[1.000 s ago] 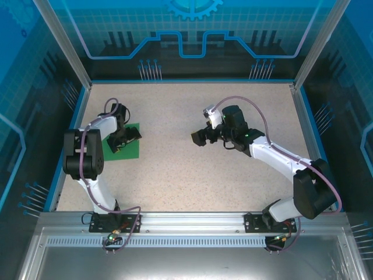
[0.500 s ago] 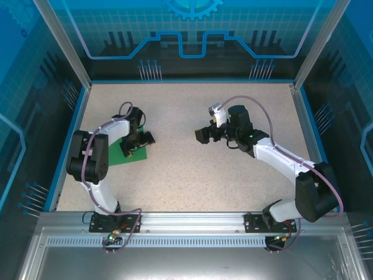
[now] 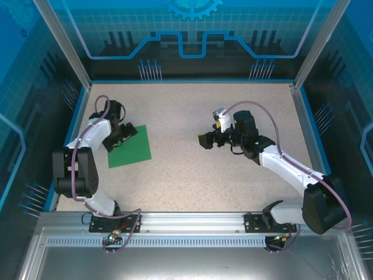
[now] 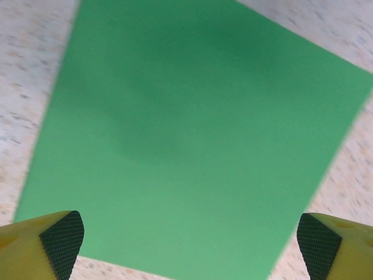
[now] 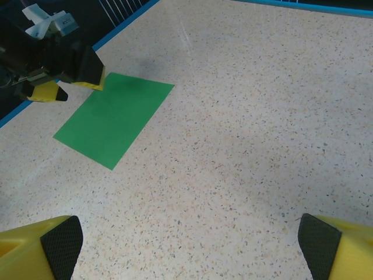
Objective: Fold a paper plane with a square sheet of paper (pick it up from the middle)
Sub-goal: Move the square sheet of paper to the center of the table.
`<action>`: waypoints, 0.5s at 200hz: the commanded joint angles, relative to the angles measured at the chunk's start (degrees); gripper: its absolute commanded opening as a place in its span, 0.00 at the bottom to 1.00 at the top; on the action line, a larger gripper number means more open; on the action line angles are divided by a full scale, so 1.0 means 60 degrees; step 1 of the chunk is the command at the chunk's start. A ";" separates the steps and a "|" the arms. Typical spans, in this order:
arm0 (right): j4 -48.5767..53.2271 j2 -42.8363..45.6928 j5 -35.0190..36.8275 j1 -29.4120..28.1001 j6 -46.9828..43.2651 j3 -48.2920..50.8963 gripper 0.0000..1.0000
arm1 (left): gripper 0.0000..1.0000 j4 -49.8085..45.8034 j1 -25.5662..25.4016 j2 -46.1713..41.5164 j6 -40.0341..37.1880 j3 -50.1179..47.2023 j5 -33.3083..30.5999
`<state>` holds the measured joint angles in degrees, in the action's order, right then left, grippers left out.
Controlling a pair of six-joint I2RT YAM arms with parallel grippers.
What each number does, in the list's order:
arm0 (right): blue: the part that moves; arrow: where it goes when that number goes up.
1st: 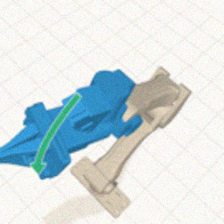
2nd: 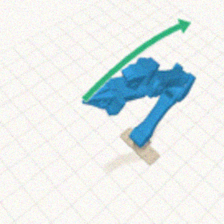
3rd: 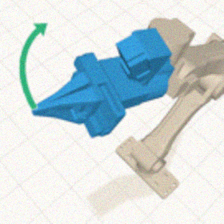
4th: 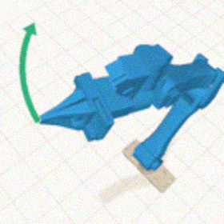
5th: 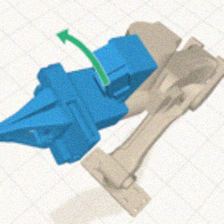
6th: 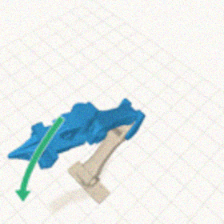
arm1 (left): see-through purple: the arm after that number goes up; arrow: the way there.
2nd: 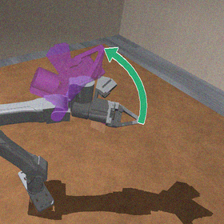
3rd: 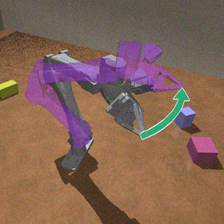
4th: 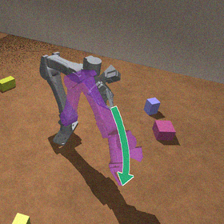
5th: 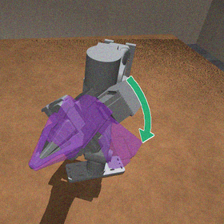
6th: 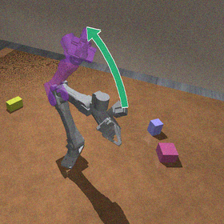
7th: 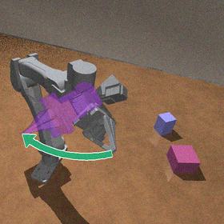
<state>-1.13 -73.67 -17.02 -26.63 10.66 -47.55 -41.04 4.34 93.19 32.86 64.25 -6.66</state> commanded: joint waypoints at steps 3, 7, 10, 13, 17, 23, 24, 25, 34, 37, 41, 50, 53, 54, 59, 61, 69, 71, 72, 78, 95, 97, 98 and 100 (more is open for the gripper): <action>0.0026 0.0538 -0.0125 -0.0097 0.0185 0.0162 0.99 | 0.98 0.0210 -0.0031 0.0650 -0.0059 -0.0193 0.0136; 0.0029 0.0583 -0.0129 -0.0109 0.0200 0.0197 0.99 | 0.98 0.0303 -0.0034 0.0764 0.0011 -0.0212 0.0219; 0.0027 0.0623 -0.0116 -0.0116 0.0209 0.0206 0.99 | 0.98 0.0370 -0.0024 0.0876 0.0063 -0.0233 0.0293; 0.0051 0.0644 -0.0115 -0.0117 0.0219 0.0224 0.99 | 0.98 0.0442 -0.0042 0.0969 0.0108 -0.0258 0.0354; 0.0097 0.0692 -0.0109 -0.0131 0.0216 0.0223 0.99 | 0.98 0.0521 -0.0048 0.1081 0.0178 -0.0295 0.0419; 0.0162 0.0767 -0.0061 -0.0144 0.0209 0.0253 0.99 | 0.98 0.0609 -0.0073 0.1200 0.0258 -0.0344 0.0475; 0.0167 0.0788 -0.0055 -0.0145 0.0213 0.0251 0.99 | 0.98 0.0626 -0.0076 0.1228 0.0269 -0.0355 0.0484; 0.0177 0.0805 -0.0045 -0.0146 0.0207 0.0250 0.99 | 0.98 0.0635 -0.0070 0.1249 0.0282 -0.0368 0.0489; 0.0229 0.0930 0.0026 -0.0161 0.0231 0.0312 0.99 | 0.98 0.0783 -0.0120 0.1351 0.0348 -0.0476 0.0498; 0.0250 0.0972 0.0049 -0.0174 0.0231 0.0327 0.99 | 0.98 0.0802 -0.0122 0.1385 0.0363 -0.0503 0.0507; 0.0263 0.1028 0.0074 -0.0175 0.0245 0.0340 0.99 | 0.98 0.0832 -0.0124 0.1433 0.0389 -0.0536 0.0533; 0.0290 0.1128 0.0083 -0.0177 0.0287 0.0373 0.99 | 0.99 0.0875 -0.0127 0.1544 0.0398 -0.0600 0.0635; 0.0288 0.1154 0.0095 -0.0187 0.0289 0.0385 0.99 | 0.99 0.0916 -0.0136 0.1581 0.0408 -0.0632 0.0689; 0.0289 0.1172 0.0103 -0.0181 0.0289 0.0391 0.99 | 0.98 0.0926 -0.0137 0.1594 0.0410 -0.0638 0.0701; 0.0290 0.1195 0.0107 -0.0185 0.0314 0.0409 0.99 | 0.98 0.0996 -0.0137 0.1625 0.0436 -0.0691 0.0785; 0.0283 0.1213 0.0099 -0.0185 0.0332 0.0410 0.99 | 0.98 0.1024 -0.0137 0.1634 0.0447 -0.0715 0.0797; 0.0265 0.1233 0.0102 -0.0204 0.0360 0.0423 0.99 | 0.93 0.1085 -0.0149 0.1667 0.0507 -0.0792 0.0795; 0.0262 0.1233 0.0102 -0.0215 0.0362 0.0421 0.99 | 0.93 0.1090 -0.0162 0.1659 0.0501 -0.0791 0.0782; 0.0269 0.1233 0.0099 -0.0210 0.0362 0.0416 0.99 | 0.93 0.1094 -0.0164 0.1655 0.0500 -0.0798 0.0777; 0.0250 0.1234 0.0111 -0.0234 0.0377 0.0422 0.99 | 0.95 0.1106 -0.0194 0.1630 0.0500 -0.0818 0.0773; 0.0232 0.1165 0.0089 -0.0275 0.0406 0.0410 0.99 | 0.97 0.0921 -0.0309 0.1598 0.0503 -0.0748 0.0615; 0.0232 0.1161 0.0080 -0.0281 0.0418 0.0403 0.99 | 0.97 0.0910 -0.0341 0.1583 0.0500 -0.0747 0.0594; 0.0239 0.1146 0.0074 -0.0287 0.0420 0.0407 0.99 | 0.98 0.0916 -0.0356 0.1566 0.0500 -0.0747 0.0573; 0.0233 0.1127 0.0069 -0.0288 0.0428 0.0402 0.99 | 0.98 0.0920 -0.0382 0.1557 0.0500 -0.0762 0.0558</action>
<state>-0.43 -67.11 -16.71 -27.46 12.08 -45.78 -36.14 3.60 102.04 34.63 61.21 -4.75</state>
